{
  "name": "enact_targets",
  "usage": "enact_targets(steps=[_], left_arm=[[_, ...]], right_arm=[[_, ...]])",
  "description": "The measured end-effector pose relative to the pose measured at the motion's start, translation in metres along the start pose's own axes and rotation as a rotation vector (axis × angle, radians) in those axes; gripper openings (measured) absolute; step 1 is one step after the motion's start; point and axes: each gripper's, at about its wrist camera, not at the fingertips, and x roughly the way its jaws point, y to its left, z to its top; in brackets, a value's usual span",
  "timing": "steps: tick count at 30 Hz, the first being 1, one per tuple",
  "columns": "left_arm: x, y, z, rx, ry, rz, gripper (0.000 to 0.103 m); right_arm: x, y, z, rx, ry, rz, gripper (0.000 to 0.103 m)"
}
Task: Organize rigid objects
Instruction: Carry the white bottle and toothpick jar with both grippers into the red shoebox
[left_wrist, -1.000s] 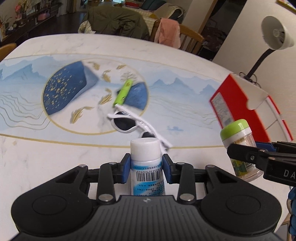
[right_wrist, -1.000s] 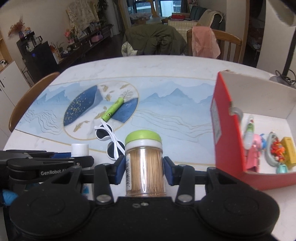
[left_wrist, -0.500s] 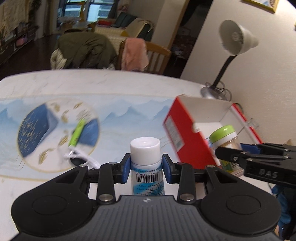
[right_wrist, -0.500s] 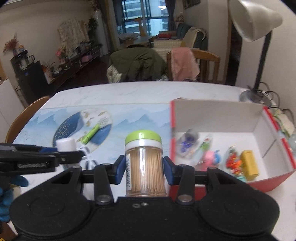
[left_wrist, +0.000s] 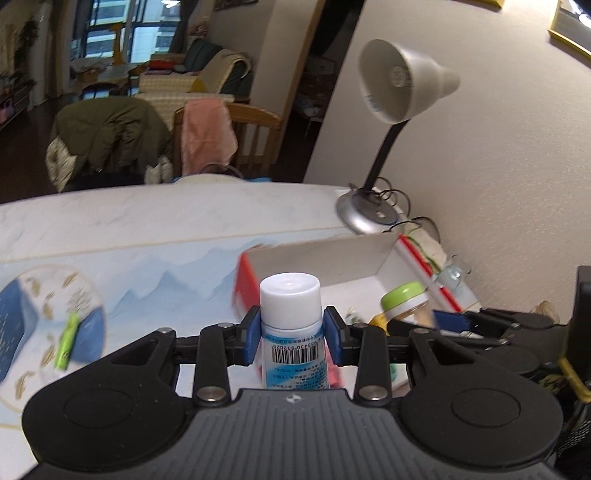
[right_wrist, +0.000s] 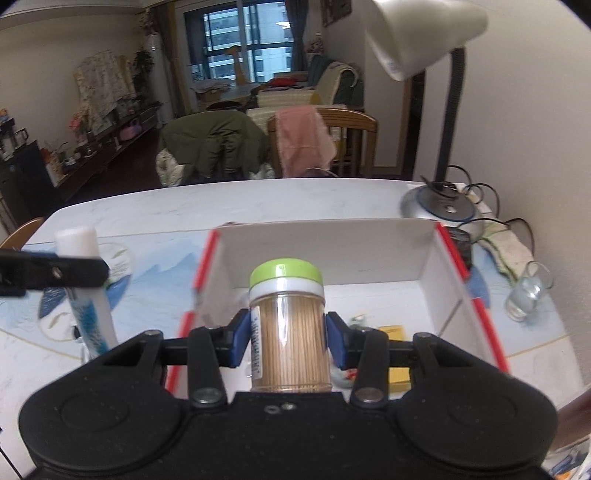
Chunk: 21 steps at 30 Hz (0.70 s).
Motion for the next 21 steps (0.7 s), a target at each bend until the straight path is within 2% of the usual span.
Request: enact_targets(steps=[6,12,16,21], left_arm=[[0.036,-0.031,0.019,0.034,0.022,-0.001,0.035],[0.082,-0.054,0.027,0.059,0.097,-0.014,0.035],[0.113,-0.064,0.027,0.071,0.157,-0.028,0.035],[0.148,-0.069,0.025,0.077,0.216,-0.011,0.035]], right_arm=[[0.014,-0.039,0.002,0.023,0.007,-0.049,0.042],[0.026,-0.073,-0.004,0.044,0.027,-0.064,0.042],[0.037,-0.082,-0.007,0.029,0.055,-0.059,0.042],[0.051,-0.082,-0.012,-0.005,0.098,-0.047,0.042]])
